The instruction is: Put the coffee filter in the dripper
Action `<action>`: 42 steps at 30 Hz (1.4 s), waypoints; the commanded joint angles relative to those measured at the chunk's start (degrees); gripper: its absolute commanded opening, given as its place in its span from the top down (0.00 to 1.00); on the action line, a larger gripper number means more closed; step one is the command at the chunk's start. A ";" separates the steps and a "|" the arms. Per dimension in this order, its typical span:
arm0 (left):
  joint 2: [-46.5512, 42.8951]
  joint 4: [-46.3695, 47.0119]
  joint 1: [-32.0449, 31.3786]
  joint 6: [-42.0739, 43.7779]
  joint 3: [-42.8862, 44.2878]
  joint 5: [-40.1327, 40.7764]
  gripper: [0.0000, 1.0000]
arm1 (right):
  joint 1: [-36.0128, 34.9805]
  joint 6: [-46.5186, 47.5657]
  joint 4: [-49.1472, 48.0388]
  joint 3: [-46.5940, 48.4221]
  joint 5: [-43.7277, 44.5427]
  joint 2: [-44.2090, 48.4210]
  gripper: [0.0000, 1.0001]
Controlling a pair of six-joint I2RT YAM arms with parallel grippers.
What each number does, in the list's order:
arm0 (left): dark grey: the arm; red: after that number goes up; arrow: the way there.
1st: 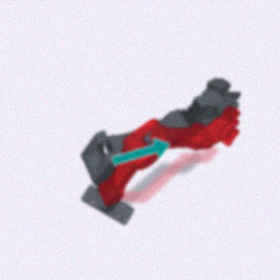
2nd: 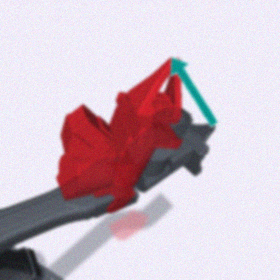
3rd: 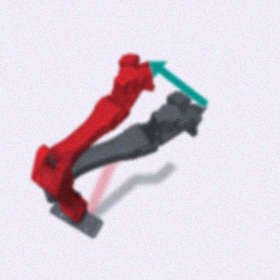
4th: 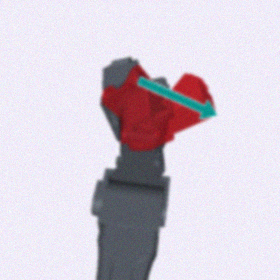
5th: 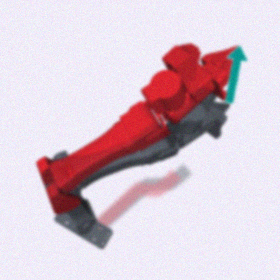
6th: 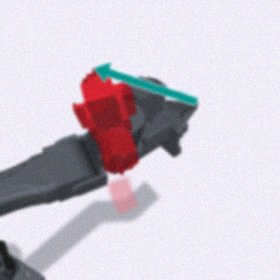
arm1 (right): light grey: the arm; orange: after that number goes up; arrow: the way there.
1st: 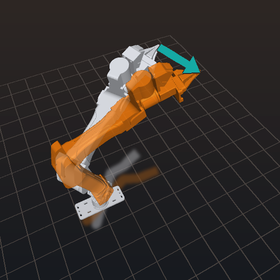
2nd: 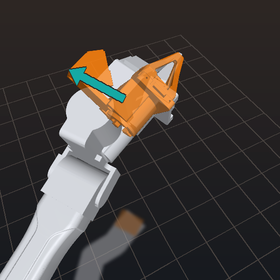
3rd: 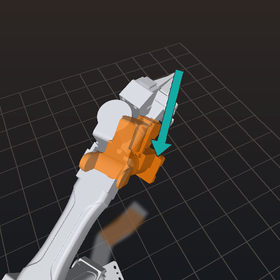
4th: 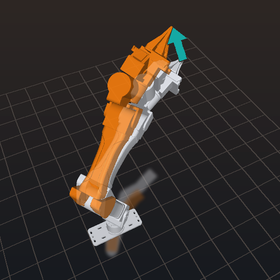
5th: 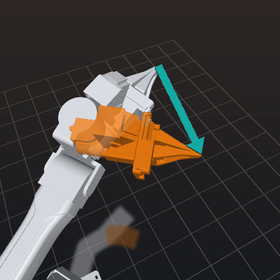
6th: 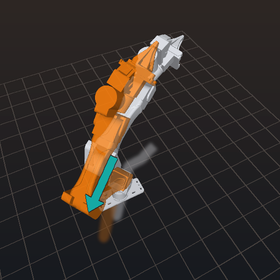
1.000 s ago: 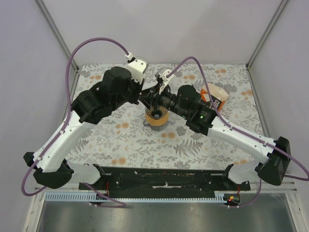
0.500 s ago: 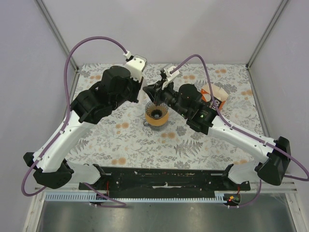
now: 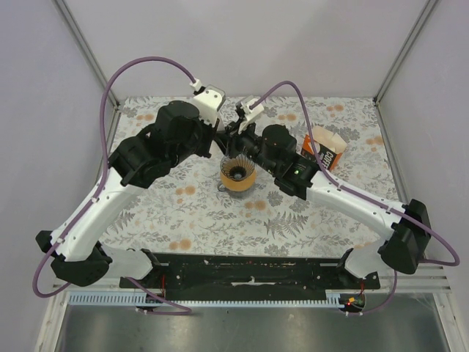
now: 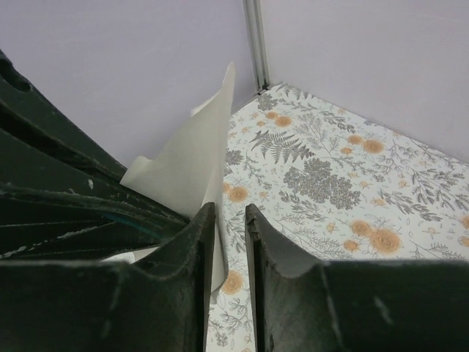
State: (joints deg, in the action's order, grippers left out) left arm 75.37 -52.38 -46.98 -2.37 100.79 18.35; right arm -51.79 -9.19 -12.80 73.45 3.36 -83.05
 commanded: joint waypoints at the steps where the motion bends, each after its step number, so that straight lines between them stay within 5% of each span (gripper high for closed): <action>1: -0.75 1.23 -0.13 1.40 -0.33 -1.91 0.98 | 0.20 -1.53 -4.07 2.31 0.51 -0.19 0.75; 5: -1.02 1.58 -0.13 2.28 -1.39 2.19 0.98 | 0.64 -1.71 -4.69 1.35 4.71 0.60 0.99; 11: -1.81 5.88 -0.21 9.75 -3.85 16.62 0.98 | 0.99 -0.83 -8.91 -4.54 13.95 4.38 1.00; 19: -1.55 6.33 -0.13 11.51 -3.32 16.46 0.98 | 0.99 0.05 -8.99 -4.63 12.30 3.42 1.00; 25: -1.02 3.08 -0.65 10.19 -2.97 4.78 0.98 | 0.99 1.28 -9.35 -0.51 4.47 -0.27 0.66; 34: -0.58 2.46 -0.83 10.10 -1.48 3.01 0.98 | 1.08 -1.61 -9.70 1.26 5.17 -3.26 0.64; 37: -0.75 2.63 -0.74 10.28 -1.48 3.27 0.98 | 1.52 -3.20 -9.70 0.99 7.19 -3.44 0.73; 40: -0.67 3.77 -0.74 11.94 -2.09 6.85 0.98 | 1.95 -5.83 -9.27 0.64 8.77 -3.26 1.00; 42: -0.58 6.31 -0.74 14.40 -3.32 12.82 0.98 | 2.13 -8.11 -9.00 0.64 8.25 -3.09 1.00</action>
State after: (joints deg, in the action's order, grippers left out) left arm 75.29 -50.46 -47.46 7.42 97.01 23.40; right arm -50.26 -12.56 -20.08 71.94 9.89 -86.46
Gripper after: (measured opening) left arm 0.025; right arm 0.020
